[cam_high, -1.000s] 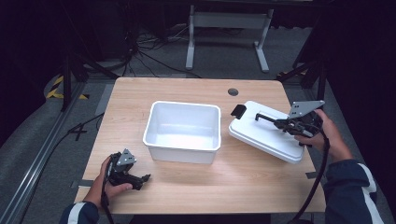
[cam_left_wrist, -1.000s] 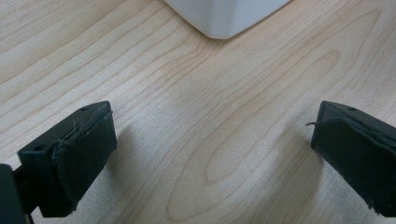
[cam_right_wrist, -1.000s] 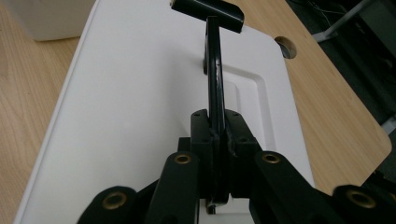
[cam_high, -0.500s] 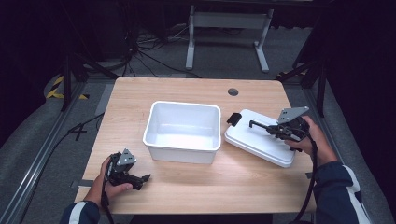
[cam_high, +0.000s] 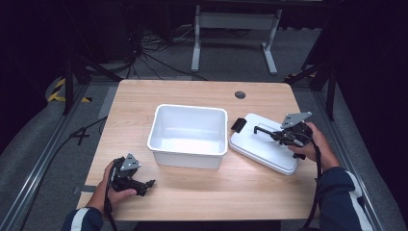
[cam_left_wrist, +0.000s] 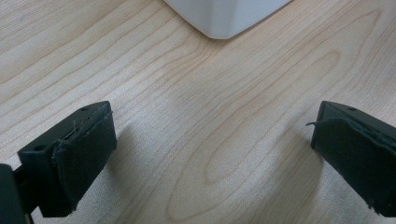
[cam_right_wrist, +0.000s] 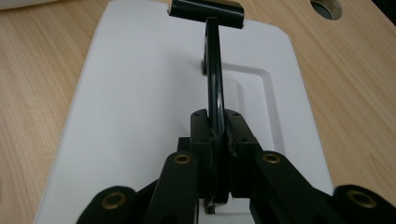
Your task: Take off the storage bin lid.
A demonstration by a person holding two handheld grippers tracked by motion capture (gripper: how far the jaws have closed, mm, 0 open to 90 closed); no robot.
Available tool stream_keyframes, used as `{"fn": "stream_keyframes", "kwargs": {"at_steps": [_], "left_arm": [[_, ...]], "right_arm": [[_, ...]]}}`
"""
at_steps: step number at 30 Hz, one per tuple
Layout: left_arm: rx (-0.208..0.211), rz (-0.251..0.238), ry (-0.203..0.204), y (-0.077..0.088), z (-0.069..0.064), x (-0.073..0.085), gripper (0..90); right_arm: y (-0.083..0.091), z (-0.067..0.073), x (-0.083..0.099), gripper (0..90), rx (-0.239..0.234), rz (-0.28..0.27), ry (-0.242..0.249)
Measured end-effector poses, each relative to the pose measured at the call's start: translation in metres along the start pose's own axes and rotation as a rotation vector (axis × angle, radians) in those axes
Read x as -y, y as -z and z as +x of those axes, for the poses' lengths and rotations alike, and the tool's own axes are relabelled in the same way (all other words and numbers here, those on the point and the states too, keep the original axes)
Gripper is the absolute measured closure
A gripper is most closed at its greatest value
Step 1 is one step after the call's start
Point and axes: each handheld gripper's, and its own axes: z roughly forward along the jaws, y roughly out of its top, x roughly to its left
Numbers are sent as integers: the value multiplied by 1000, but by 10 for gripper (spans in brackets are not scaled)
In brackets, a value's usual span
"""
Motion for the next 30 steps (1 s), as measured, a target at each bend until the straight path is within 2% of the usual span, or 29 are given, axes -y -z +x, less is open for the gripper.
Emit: {"fn": "stream_keyframes", "kwargs": {"at_steps": [9, 10, 13, 21, 30], "left_arm": [[1, 0, 0, 0, 0, 0, 6], [0, 0, 0, 0, 0, 0, 6], [0, 0, 0, 0, 0, 0, 6], [0, 0, 0, 0, 0, 0, 6], [2, 0, 0, 0, 0, 0, 6]], "right_arm": [[-8, -3, 6, 829, 19, 23, -27], [-8, -4, 8, 822, 15, 4, -44], [-5, -6, 8, 823, 23, -13, -47], [-5, -7, 10, 809, 23, -16, -58], [3, -5, 9, 731, 17, -38, -71]]}}
